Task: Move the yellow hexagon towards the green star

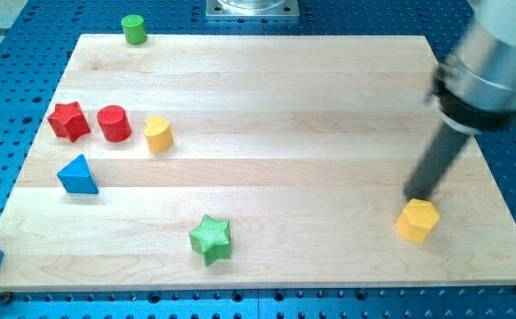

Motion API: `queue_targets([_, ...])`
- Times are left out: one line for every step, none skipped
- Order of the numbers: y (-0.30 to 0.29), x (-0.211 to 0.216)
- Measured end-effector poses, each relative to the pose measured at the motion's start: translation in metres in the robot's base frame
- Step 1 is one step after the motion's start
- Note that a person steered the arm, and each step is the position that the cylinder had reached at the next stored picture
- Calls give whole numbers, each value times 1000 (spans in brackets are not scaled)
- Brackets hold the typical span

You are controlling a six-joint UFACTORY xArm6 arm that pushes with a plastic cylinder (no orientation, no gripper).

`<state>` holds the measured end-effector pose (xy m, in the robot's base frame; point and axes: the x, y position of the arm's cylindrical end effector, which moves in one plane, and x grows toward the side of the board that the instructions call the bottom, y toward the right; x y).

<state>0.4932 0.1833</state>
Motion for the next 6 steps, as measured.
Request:
queue_targets([-30,-45])
queue_targets([12,0])
queue_targets([49,59])
queue_targets([5,122])
queue_targets([-27,69])
queue_targets([-10,21])
